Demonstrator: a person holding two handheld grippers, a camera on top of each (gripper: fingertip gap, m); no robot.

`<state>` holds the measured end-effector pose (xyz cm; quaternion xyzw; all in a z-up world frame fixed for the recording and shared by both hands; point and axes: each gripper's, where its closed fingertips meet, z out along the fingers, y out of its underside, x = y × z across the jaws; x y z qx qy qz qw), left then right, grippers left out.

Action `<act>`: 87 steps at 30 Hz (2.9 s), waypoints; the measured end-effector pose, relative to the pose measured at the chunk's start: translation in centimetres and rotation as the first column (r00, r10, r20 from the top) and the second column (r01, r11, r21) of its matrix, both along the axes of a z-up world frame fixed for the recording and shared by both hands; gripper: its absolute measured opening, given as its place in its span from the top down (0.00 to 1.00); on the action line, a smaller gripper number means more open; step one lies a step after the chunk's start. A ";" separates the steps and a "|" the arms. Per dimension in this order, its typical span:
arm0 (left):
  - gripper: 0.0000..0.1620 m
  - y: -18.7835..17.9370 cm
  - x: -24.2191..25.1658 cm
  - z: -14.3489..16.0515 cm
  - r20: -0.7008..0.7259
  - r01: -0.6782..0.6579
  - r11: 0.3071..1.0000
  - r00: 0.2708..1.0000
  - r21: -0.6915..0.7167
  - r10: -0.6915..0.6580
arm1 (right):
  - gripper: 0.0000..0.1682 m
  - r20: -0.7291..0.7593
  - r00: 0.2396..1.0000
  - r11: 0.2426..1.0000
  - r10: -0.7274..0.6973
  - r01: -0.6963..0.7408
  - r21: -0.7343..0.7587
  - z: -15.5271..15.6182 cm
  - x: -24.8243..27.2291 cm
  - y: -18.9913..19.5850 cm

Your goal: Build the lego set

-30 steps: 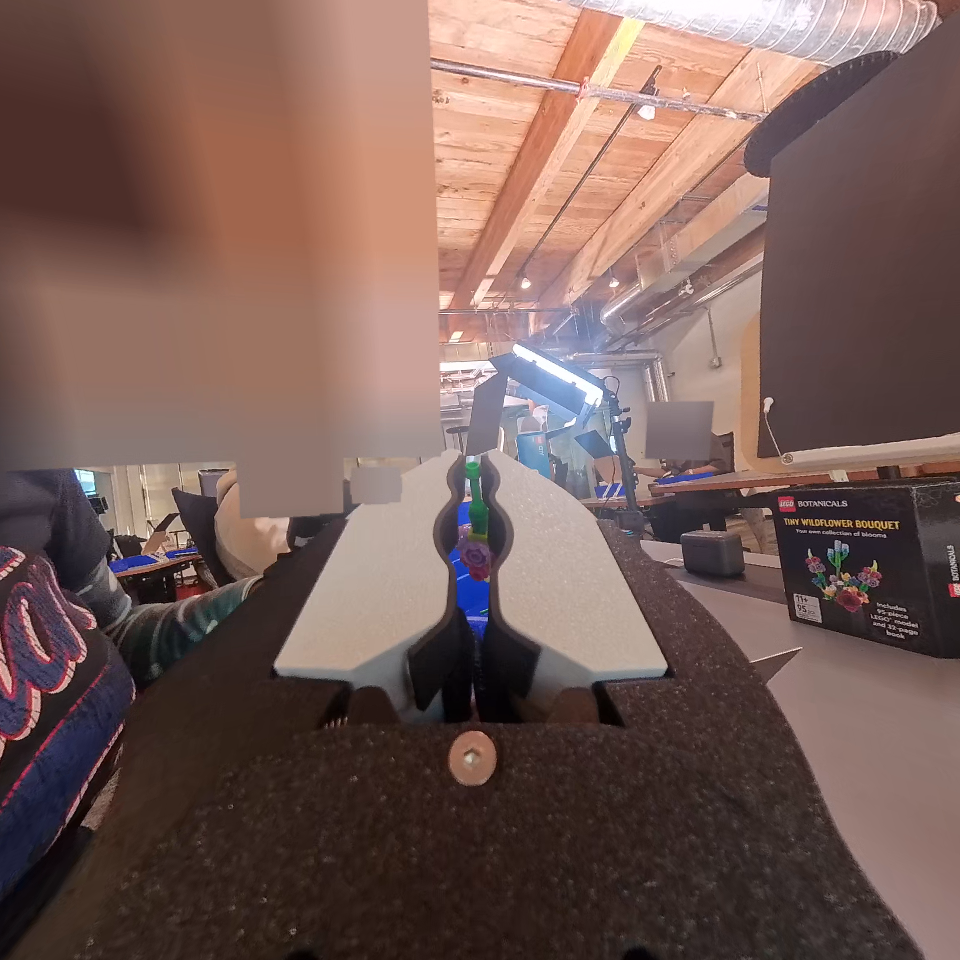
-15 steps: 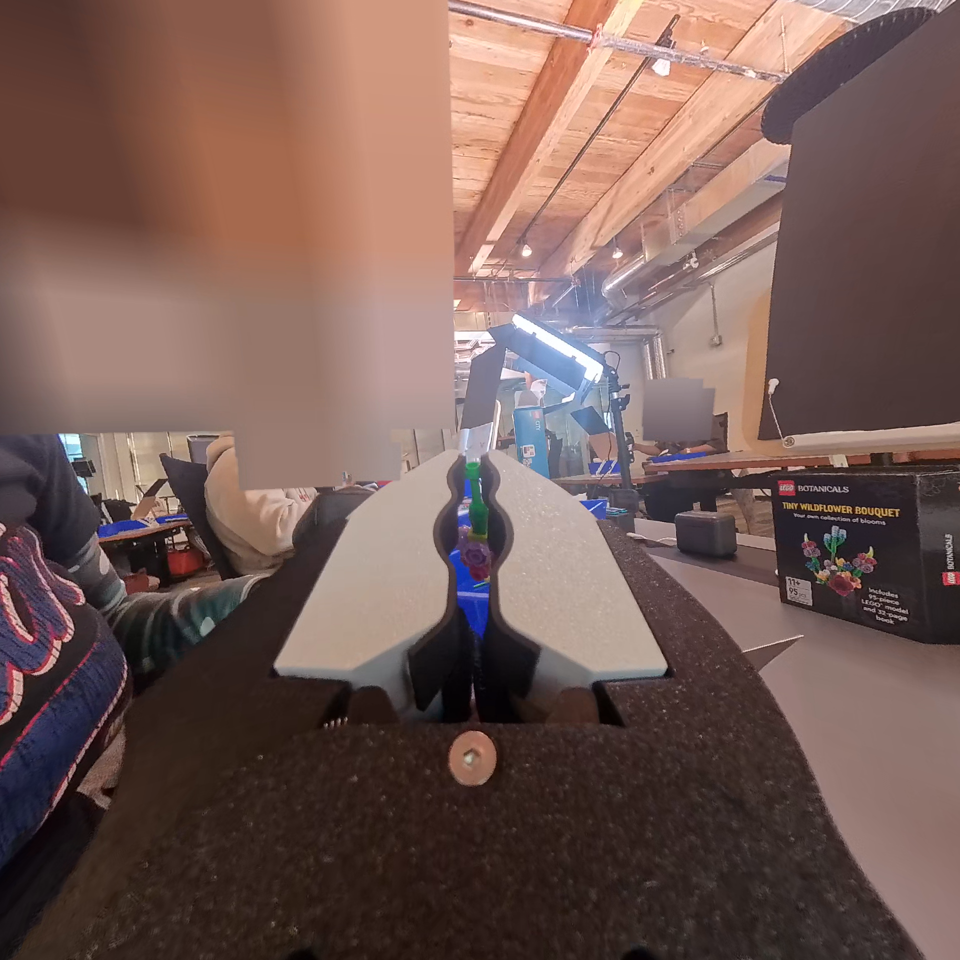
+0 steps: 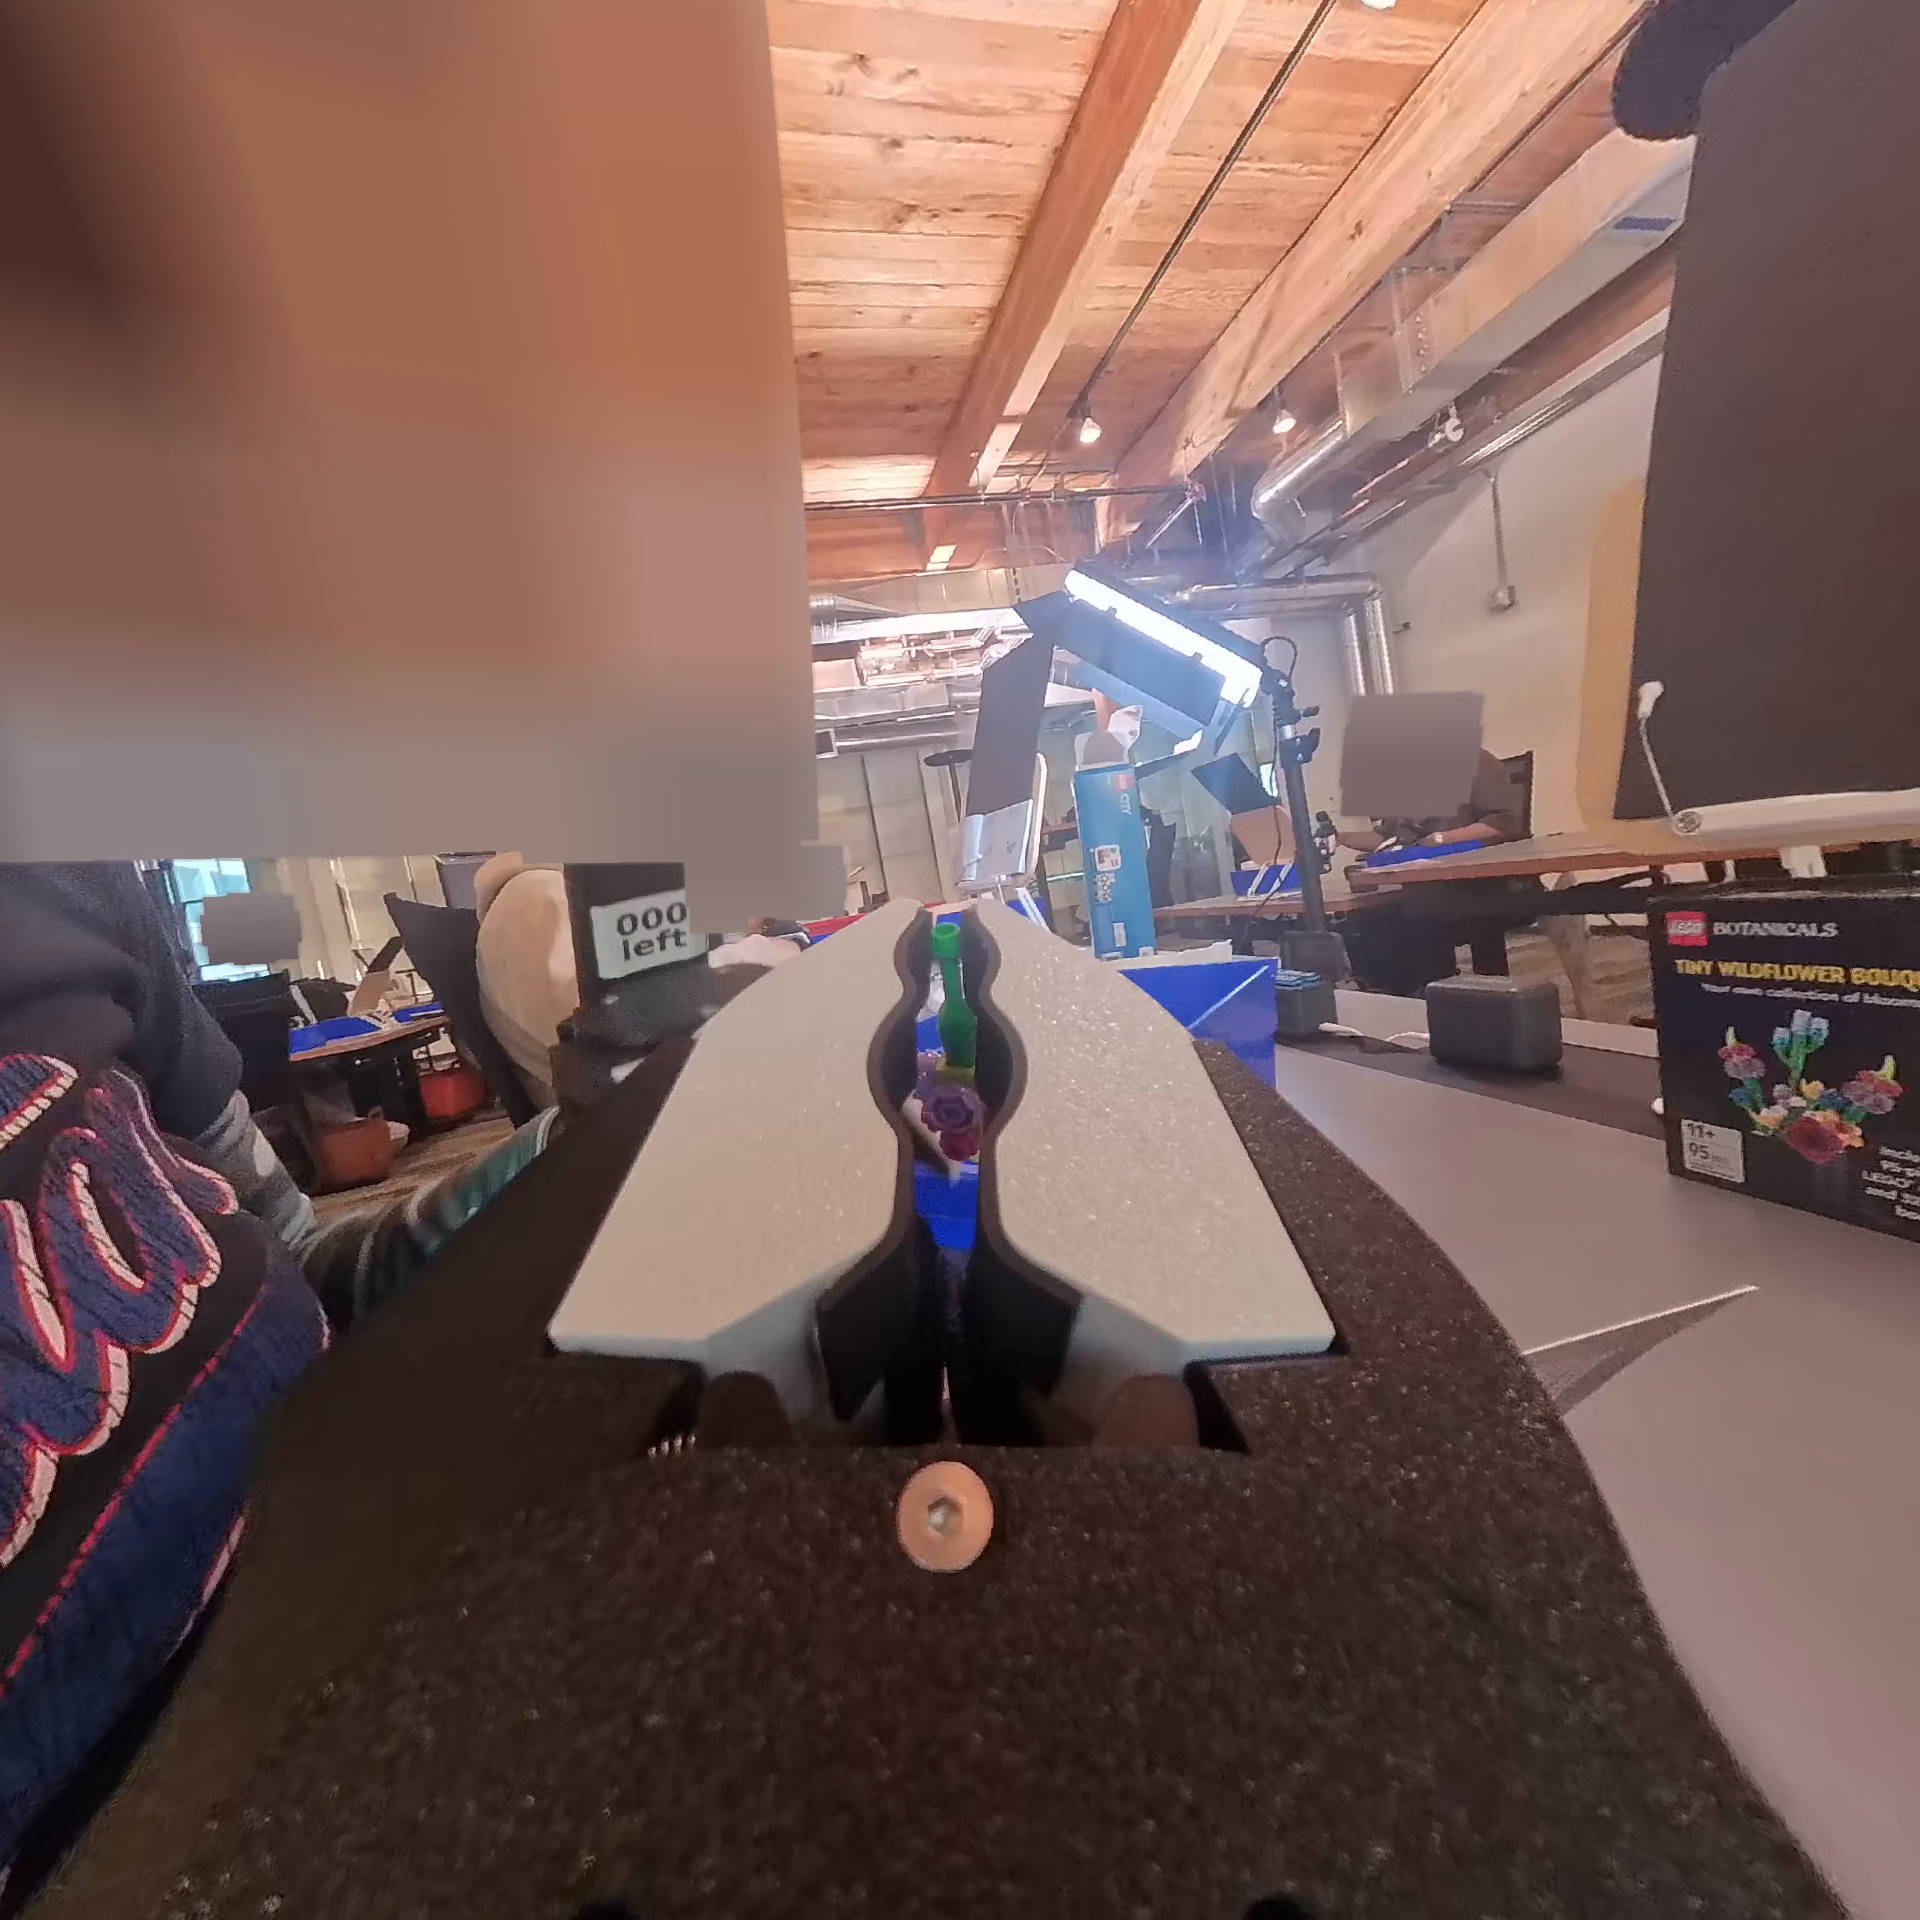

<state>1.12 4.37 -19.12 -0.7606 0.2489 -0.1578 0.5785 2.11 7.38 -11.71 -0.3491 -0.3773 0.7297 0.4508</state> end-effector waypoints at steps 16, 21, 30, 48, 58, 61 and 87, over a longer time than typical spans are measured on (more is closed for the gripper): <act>0.88 0.2 1.5 4.0 0.115 0.050 0.978 0.991 0.203 -0.074 | 0.97 0.051 0.986 0.987 0.158 -0.158 -0.001 0.8 -1.7 -4.2; 0.88 -0.3 0.1 4.5 0.193 -0.008 0.974 0.980 0.227 -0.037 | 0.90 0.089 0.988 0.992 0.122 -0.125 0.028 0.6 -2.1 -4.4; 0.88 -1.7 -4.0 7.7 0.719 -0.063 0.966 0.681 0.249 -0.141 | 0.87 0.134 0.990 0.999 0.034 -0.039 0.036 -0.7 -3.1 -4.8; 0.85 -1.7 -3.6 7.2 0.847 -0.055 0.977 0.511 0.205 -0.149 | 0.86 0.006 0.861 0.698 -0.509 0.409 0.588 -0.5 -6.2 -5.5; 0.94 -1.2 -4.3 8.0 0.698 -0.135 0.968 0.714 0.211 -0.053 | 0.87 -0.096 0.782 0.460 -0.616 0.456 0.762 -1.4 -5.8 -5.0; 0.95 -1.3 -4.2 8.3 0.695 -0.125 0.965 0.715 0.229 -0.073 | 0.87 -0.090 0.787 0.477 -0.611 0.456 0.751 -1.5 -5.7 -5.0; 0.98 -0.9 -8.3 3.0 0.499 -0.168 0.950 0.866 0.263 0.016 | 0.91 0.903 0.395 0.243 -0.169 -0.871 0.426 -18.2 -0.3 -7.6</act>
